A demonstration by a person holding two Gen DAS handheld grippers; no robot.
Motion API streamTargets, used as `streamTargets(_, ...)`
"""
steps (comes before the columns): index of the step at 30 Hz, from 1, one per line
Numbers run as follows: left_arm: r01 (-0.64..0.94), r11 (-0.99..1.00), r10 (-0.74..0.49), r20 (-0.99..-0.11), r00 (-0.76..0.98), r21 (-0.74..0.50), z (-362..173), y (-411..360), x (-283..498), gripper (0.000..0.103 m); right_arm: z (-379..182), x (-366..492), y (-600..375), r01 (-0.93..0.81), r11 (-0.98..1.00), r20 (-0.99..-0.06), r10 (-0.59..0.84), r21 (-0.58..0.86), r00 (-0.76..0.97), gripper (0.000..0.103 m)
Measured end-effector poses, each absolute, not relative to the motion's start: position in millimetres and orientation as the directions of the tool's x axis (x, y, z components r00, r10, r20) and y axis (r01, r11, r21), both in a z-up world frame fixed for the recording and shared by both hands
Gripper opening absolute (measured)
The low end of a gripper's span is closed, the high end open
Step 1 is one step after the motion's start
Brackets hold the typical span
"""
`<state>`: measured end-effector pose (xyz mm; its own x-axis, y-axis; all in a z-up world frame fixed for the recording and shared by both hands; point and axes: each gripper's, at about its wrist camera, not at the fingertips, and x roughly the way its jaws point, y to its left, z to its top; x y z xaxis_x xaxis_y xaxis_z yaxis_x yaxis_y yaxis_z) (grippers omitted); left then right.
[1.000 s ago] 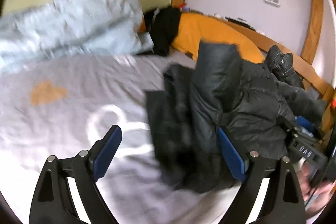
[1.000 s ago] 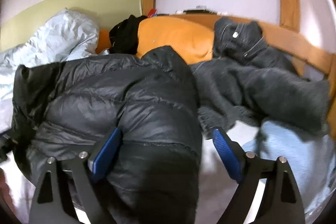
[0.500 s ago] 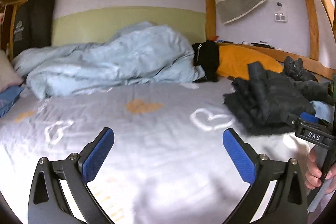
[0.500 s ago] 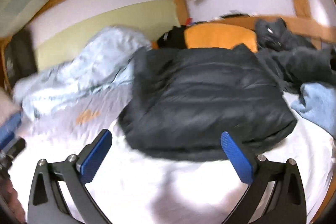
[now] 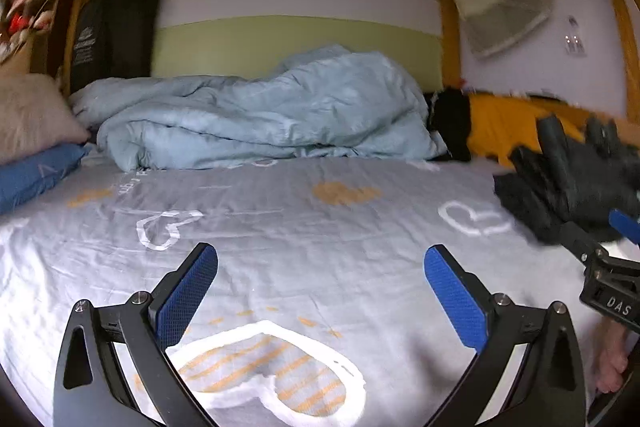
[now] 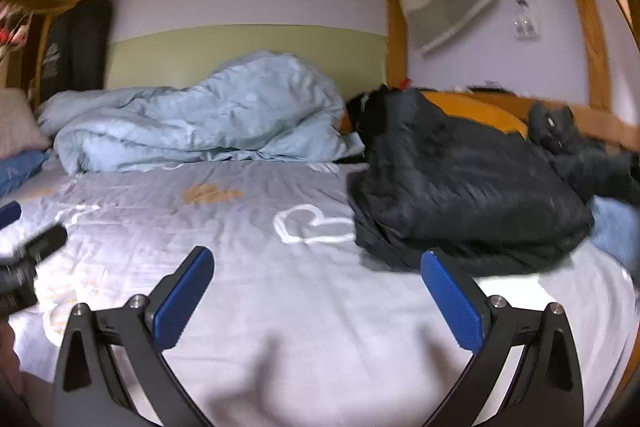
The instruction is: Fold large clothes
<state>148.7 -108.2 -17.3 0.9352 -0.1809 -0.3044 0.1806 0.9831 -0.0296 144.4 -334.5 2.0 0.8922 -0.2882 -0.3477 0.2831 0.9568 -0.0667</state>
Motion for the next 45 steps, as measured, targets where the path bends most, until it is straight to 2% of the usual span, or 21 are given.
streamTargets(2, 0.174, 0.984, -0.175, -0.291, 0.941, -0.029, -18.2, -104.5, 151.4, 0.103, 6.6, 145.5, -330.4, 0.303, 0.951, -0.315, -0.306, -0.061, 0.898, 0.103)
streamTargets(5, 0.184, 0.983, -0.183, -0.338, 0.923, -0.029, -25.7, -108.1, 161.7, 0.103, 10.5, 147.4, -331.0, 0.309, 0.951, -0.272, -0.299, -0.008, 0.915, 0.103)
streamTargets(6, 0.185, 0.982, -0.182, -0.356, 0.917, -0.025, -27.1, -109.6, 164.6, 0.103, 6.5, 150.1, -328.2, 0.316, 0.948, -0.273, -0.311, -0.025, 0.911, 0.103)
streamTargets(9, 0.182, 0.983, -0.182, -0.365, 0.913, -0.035, -28.6, -108.2, 166.8, 0.103, -5.1, 162.9, -318.9, 0.296, 0.951, -0.351, -0.307, -0.086, 0.884, 0.103)
streamTargets(15, 0.163, 0.986, -0.168, -0.376, 0.911, -0.044, -30.1, -106.3, 169.1, 0.103, -5.2, 161.0, -310.0, 0.309, 0.942, -0.323, -0.335, -0.130, 0.885, 0.103)
streamTargets(22, 0.165, 0.986, -0.156, -0.348, 0.924, -0.005, -28.8, -110.9, 163.8, 0.103, -5.9, 156.6, -307.3, 0.323, 0.936, -0.313, -0.351, -0.141, 0.882, 0.103)
streamTargets(34, 0.162, 0.986, -0.144, -0.353, 0.925, 0.022, -29.2, -114.8, 163.1, 0.103, -9.6, 155.0, -317.4, 0.341, 0.936, -0.360, -0.350, -0.090, 0.865, 0.103)
streamTargets(45, 0.158, 0.986, -0.128, -0.345, 0.930, 0.061, -28.9, -119.1, 159.9, 0.103, -10.8, 157.9, -306.2, 0.333, 0.932, -0.362, -0.363, -0.145, 0.859, 0.103)
